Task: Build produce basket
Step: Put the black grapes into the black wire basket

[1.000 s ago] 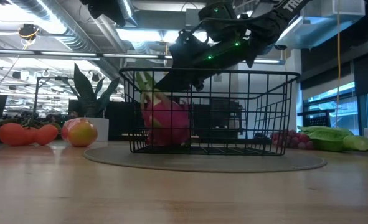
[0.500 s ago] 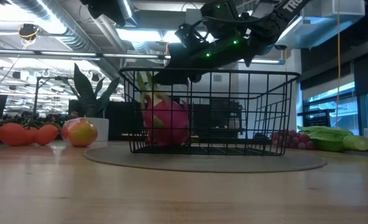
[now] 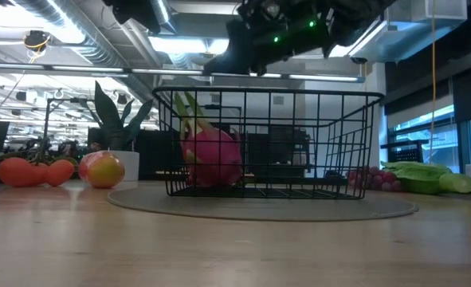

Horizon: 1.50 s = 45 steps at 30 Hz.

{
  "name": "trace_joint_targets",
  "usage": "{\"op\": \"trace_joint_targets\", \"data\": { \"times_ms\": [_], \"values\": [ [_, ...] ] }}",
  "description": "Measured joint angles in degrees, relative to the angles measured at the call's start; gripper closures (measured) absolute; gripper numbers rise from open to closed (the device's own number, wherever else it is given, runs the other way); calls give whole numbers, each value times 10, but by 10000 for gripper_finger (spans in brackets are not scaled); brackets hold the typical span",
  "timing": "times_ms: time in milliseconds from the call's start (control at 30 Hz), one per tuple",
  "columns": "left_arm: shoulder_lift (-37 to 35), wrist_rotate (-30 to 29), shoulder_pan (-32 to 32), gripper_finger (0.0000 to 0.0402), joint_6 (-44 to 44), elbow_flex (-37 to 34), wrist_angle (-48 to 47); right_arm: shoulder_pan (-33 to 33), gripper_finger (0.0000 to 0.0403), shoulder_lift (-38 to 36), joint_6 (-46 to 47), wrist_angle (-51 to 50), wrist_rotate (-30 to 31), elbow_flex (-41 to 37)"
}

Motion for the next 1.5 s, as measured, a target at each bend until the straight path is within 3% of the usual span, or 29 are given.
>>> {"op": "trace_joint_targets", "data": {
  "times_ms": [167, 367, 567, 700, 900, 1200, 1500],
  "values": [
    [-4, -28, 0, 401, -40, 0, -21, 0, 322, -66, 0, -72, 4, 0],
    [-16, -59, 0, 401, -122, 0, -74, 0, 322, -154, 0, -173, 52, 0],
    [-16, -57, 0, 401, -267, 0, -142, 0, 322, -220, 1, -256, 50, 0],
    [-15, -35, 0, 401, -386, 0, -209, 0, 322, -254, 2, -309, 47, 0],
    [-14, 5, 0, 401, -517, 0, -270, 0, 322, -285, 40, -371, -16, 0],
    [-13, 66, -17, 401, -545, 0, -270, 0, 322, -326, 151, -514, -46, 0],
    [0, 142, -116, 401, -679, 0, -269, 13, 322, -366, 166, -622, -69, 0]
  ]
}}
